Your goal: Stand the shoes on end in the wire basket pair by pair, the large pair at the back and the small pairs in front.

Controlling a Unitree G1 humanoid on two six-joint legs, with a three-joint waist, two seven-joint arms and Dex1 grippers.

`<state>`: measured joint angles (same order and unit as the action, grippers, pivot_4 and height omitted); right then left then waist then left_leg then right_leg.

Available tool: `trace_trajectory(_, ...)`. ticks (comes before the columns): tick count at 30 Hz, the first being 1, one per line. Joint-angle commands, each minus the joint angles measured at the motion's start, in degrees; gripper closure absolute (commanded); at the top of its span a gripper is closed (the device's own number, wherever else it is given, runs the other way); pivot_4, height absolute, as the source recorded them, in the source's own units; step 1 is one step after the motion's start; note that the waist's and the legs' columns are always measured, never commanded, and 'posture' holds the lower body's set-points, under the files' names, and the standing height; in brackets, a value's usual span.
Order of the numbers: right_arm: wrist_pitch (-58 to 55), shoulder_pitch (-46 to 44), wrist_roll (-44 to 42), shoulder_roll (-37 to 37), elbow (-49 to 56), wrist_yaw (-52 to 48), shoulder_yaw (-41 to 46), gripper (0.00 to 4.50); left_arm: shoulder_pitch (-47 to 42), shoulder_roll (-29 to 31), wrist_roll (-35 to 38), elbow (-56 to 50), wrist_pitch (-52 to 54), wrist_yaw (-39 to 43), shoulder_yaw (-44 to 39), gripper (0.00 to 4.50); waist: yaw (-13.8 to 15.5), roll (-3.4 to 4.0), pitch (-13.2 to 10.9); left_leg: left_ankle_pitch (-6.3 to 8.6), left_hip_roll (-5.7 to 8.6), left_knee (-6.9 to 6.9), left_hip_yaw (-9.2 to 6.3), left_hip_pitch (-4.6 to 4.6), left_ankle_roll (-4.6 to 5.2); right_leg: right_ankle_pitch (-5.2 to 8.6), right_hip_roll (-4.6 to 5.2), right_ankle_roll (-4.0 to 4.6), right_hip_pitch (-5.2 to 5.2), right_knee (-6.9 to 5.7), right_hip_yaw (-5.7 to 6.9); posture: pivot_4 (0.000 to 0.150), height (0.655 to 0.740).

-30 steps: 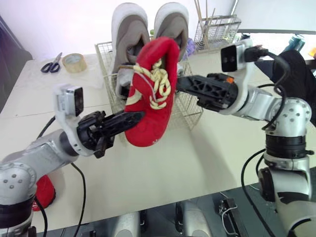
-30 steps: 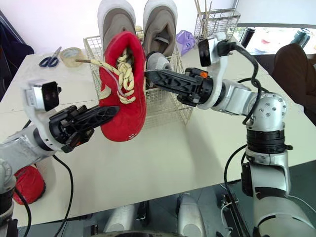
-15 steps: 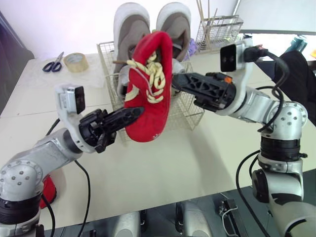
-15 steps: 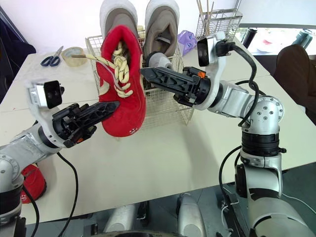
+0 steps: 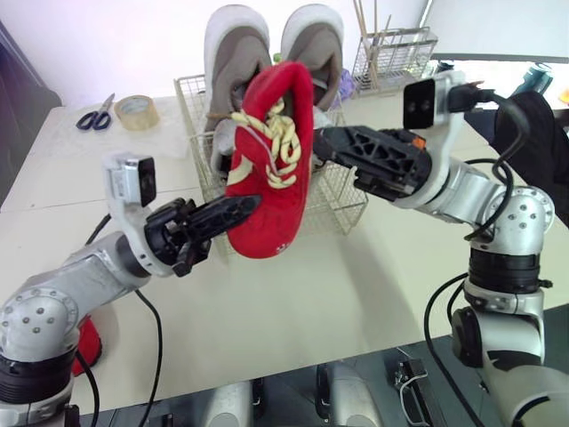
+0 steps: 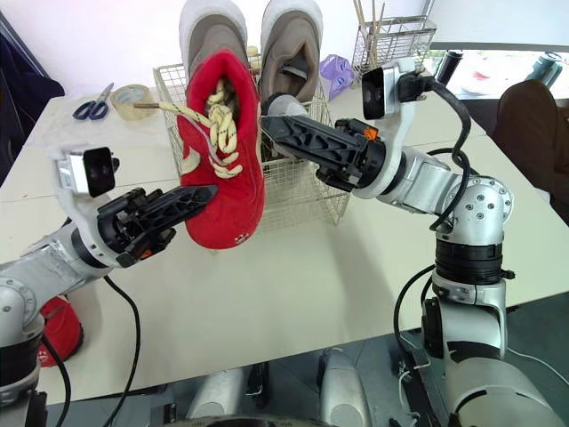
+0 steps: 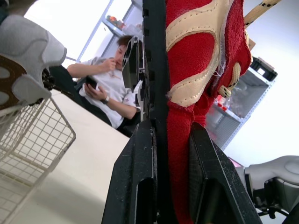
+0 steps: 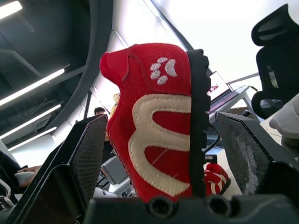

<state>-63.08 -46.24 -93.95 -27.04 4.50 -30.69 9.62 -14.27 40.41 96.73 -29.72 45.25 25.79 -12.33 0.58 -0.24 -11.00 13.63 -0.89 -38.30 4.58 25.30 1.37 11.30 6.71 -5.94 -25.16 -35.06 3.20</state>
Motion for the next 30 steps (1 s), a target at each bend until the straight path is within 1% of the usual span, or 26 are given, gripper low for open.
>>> trace_trajectory(1, 0.90, -0.73, 0.25, 1.39, 3.67, 0.34, -0.78, 0.75, -0.70, -0.83, -1.14, -2.02, 0.12, 0.45, 1.24, 4.28, -0.03, 0.00, 0.00, 0.00, 0.00, 0.00, 0.00, 0.00, 0.00, 0.00, 0.00, -0.01, -0.01, 0.00, 0.00, 0.150, 0.7400)
trace_trajectory(3, 0.78, -0.32, 0.76, 1.46, 4.31, 0.56, -0.92, 1.34, -0.64, -1.20, -1.30, -2.04, 0.07, 0.43, 1.39, 4.28, 0.04, 0.00, 0.00, 0.00, 0.00, 0.00, 0.00, 0.00, 0.00, 0.00, 0.00, 0.00, -0.01, 0.00, 0.00, 0.150, 0.7400)
trace_trajectory(5, 0.69, -0.10, 1.34, 1.31, 4.75, 0.56, -1.11, 2.25, -0.53, -1.30, -1.35, -1.84, 0.11, 0.47, 1.26, 4.28, 0.04, 0.00, 0.00, 0.00, -0.01, 0.00, -0.01, 0.01, 0.00, 0.00, 0.00, 0.01, -0.01, 0.00, 0.01, 0.150, 0.7400)
trace_trajectory(8, 0.58, 0.16, 1.48, 1.01, 5.23, 0.25, -0.90, 3.44, -0.50, -1.43, -1.21, -1.47, 0.01, 0.45, 1.06, 4.28, -0.01, 0.00, 0.00, 0.00, -0.01, 0.00, -0.01, 0.01, 0.00, 0.01, 0.00, 0.01, -0.01, 0.01, 0.00, 0.150, 0.7400)
trace_trajectory(9, 0.49, 0.17, 1.53, 0.76, 5.41, -0.03, -0.77, 3.76, -0.55, -1.38, -1.26, -1.30, -0.01, 0.41, 0.96, 4.28, -0.02, 0.00, 0.00, 0.00, -0.01, 0.00, -0.02, 0.01, 0.00, 0.01, 0.00, 0.02, -0.01, 0.01, 0.00, 0.150, 0.7400)
trace_trajectory(10, 0.46, 0.09, 1.68, 0.45, 5.52, -0.30, -0.61, 3.97, -0.64, -1.21, -1.49, -1.08, 0.07, 0.40, 0.91, 4.28, -0.02, 0.00, 0.00, 0.00, -0.01, 0.00, -0.02, 0.01, 0.00, 0.01, 0.00, 0.02, -0.01, 0.01, 0.00, 0.150, 0.7400)
trace_trajectory(12, 0.39, -0.10, 1.93, -0.08, 5.65, -0.82, -0.42, 4.04, -0.84, -0.87, -1.73, -0.52, 0.32, 0.19, 0.88, 3.23, -0.01, 0.00, 0.00, 0.00, -0.01, 0.00, -0.02, 0.01, 0.00, 0.01, 0.00, 0.02, -0.01, 0.01, 0.00, 0.150, 0.7400)
trace_trajectory(14, 0.50, -0.70, 3.05, -1.20, 5.87, -2.05, -0.04, 4.04, -0.79, -0.34, -1.82, -0.55, 0.64, 0.47, 0.62, 2.42, 0.02, 0.00, 0.00, 0.00, -0.01, 0.00, -0.02, 0.01, 0.00, 0.01, 0.00, 0.02, -0.01, 0.01, 0.00, 0.150, 0.7400)
trace_trajectory(15, 0.64, -1.11, 3.87, -1.86, 5.96, -2.87, 0.11, 4.04, -0.64, -0.07, -2.52, -0.73, 0.59, 0.36, 0.39, 1.91, 0.05, 0.00, 0.00, 0.00, -0.01, 0.00, -0.02, 0.01, 0.00, 0.01, 0.00, 0.02, -0.01, 0.01, 0.00, 0.150, 0.7400)
trace_trajectory(16, 0.84, -1.62, 4.92, -2.71, 6.02, -3.93, 0.22, 4.04, -0.43, 0.28, -3.63, -0.96, 0.42, 0.06, 0.09, 1.52, 0.05, 0.00, 0.00, 0.00, -0.01, 0.00, -0.02, 0.02, 0.00, 0.01, 0.00, 0.02, -0.02, 0.01, 0.00, 0.150, 0.7400)
trace_trajectory(17, 1.19, -2.29, 6.23, -3.83, 5.93, -5.20, 0.45, 4.04, -0.01, 1.12, -4.50, -1.27, 0.64, -0.50, -0.26, 0.99, 0.02, 0.00, 0.00, 0.00, -0.01, 0.00, -0.02, 0.02, 0.00, 0.02, 0.00, 0.02, -0.02, 0.02, 0.00, 0.150, 0.7400)
trace_trajectory(18, 2.02, -3.20, 8.44, -5.45, 5.63, -7.02, 0.79, 4.04, 0.61, 2.44, -5.07, -1.92, 0.90, -0.95, -1.19, 0.56, -0.02, 0.00, -0.01, 0.00, -0.01, 0.00, -0.01, 0.01, 0.00, 0.02, 0.00, 0.03, -0.01, 0.04, 0.00, 0.150, 0.7400)
trace_trajectory(21, 5.56, -5.36, 15.14, -9.33, 4.26, -12.68, 1.67, 4.04, 1.95, 6.72, -4.63, -3.29, 1.78, -2.60, -4.26, 0.56, -0.06, 0.00, -0.01, 0.01, -0.02, 0.02, -0.01, 0.03, 0.00, 0.03, 0.00, 0.03, -0.07, 0.05, 0.00, 0.150, 0.7400)
trace_trajectory(24, 15.17, -6.63, 23.79, -10.99, 1.75, -18.50, 3.79, 4.04, 4.48, 13.10, -4.01, -6.36, 3.38, -2.55, -9.79, 0.56, -0.08, -0.07, -0.04, 0.01, -0.04, 0.08, 0.00, 0.05, -0.01, 0.03, -0.01, 0.04, -0.12, 0.10, 0.00, 0.150, 0.7400)
trace_trajectory(27, 20.21, -7.66, 31.35, -13.28, -2.39, -26.04, 1.62, 4.04, 7.16, 18.78, -3.22, -9.72, 5.38, -1.27, -13.81, 0.56, -0.02, -0.06, -0.05, 0.02, -0.05, 0.10, 0.05, 0.06, -0.02, 0.04, -0.01, 0.04, -0.13, 0.17, 0.00, 0.150, 0.7400)
trace_trajectory(30, 23.47, -8.79, 36.81, -13.86, -7.92, -32.47, -0.77, 4.04, 8.52, 21.60, -0.22, -11.36, 5.70, -0.79, -15.97, 0.56, -0.18, -0.06, -0.05, 0.03, -0.05, 0.12, 0.09, 0.05, -0.04, 0.04, 0.01, 0.05, -0.11, 0.26, 0.00, 0.150, 0.7400)
